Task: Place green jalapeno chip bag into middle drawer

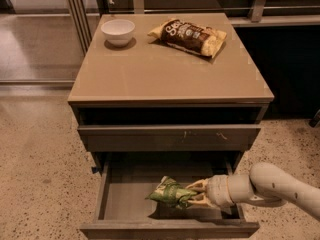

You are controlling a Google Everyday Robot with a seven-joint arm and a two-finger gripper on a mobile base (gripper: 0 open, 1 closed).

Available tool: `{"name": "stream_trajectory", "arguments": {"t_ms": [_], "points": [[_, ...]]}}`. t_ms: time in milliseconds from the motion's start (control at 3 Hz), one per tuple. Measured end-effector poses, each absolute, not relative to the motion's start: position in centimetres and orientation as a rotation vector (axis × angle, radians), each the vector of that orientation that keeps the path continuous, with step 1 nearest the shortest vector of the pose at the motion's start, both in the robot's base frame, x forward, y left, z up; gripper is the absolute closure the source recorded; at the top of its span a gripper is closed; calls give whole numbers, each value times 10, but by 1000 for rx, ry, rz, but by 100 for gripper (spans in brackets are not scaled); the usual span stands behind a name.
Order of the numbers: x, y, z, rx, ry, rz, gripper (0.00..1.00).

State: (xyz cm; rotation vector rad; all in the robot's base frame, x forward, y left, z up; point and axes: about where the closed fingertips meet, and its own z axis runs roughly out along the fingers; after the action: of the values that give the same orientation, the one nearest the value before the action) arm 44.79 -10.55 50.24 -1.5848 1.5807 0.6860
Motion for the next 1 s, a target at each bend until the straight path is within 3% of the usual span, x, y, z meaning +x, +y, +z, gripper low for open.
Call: {"name": "stream_trajectory", "arguments": {"t_ms": [1000], "points": [[461,-120,460,-1585,1587,571,100]]}}
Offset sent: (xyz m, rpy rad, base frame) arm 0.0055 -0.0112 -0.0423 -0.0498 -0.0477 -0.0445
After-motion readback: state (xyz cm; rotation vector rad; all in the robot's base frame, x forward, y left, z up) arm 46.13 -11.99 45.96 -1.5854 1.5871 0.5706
